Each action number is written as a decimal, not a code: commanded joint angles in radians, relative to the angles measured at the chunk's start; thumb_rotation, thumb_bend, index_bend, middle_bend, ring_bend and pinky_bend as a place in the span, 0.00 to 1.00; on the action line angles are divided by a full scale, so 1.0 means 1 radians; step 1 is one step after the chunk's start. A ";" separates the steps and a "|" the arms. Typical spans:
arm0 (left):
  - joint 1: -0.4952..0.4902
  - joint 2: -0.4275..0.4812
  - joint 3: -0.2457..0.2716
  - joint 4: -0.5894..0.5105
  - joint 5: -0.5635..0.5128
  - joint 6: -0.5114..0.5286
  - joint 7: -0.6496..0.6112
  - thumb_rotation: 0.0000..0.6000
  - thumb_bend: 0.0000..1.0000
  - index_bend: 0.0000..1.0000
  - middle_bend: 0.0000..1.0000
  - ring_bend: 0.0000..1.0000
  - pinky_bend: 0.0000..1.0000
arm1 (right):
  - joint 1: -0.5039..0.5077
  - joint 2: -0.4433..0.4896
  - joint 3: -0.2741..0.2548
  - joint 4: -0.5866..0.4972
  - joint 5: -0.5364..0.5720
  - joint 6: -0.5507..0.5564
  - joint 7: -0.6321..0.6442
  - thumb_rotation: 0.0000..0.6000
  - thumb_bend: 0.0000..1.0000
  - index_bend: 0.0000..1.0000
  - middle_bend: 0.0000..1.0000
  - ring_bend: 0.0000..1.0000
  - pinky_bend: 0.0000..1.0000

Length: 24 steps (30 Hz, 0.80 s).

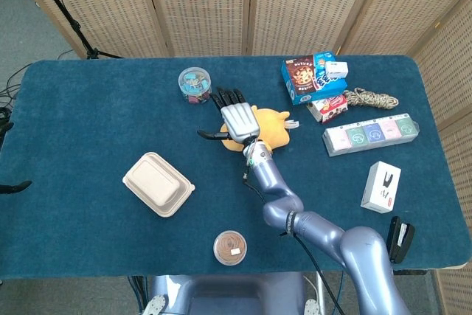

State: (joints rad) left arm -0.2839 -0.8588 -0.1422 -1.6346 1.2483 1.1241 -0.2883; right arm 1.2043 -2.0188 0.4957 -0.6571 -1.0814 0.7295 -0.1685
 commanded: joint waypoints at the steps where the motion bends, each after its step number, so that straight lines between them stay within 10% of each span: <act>1: -0.002 -0.001 -0.002 -0.002 -0.005 -0.004 0.003 1.00 0.00 0.00 0.00 0.00 0.00 | 0.032 -0.045 -0.008 0.076 0.002 -0.030 0.037 0.00 0.00 0.00 0.00 0.00 0.00; 24: 0.003 0.002 -0.008 0.006 -0.017 -0.006 -0.010 1.00 0.00 0.00 0.00 0.00 0.00 | 0.003 -0.127 -0.099 0.347 -0.078 -0.098 0.272 0.00 0.00 0.00 0.00 0.00 0.00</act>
State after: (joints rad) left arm -0.2809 -0.8569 -0.1508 -1.6283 1.2311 1.1176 -0.2988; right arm 1.2134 -2.1508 0.3986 -0.3141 -1.1574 0.6295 0.0971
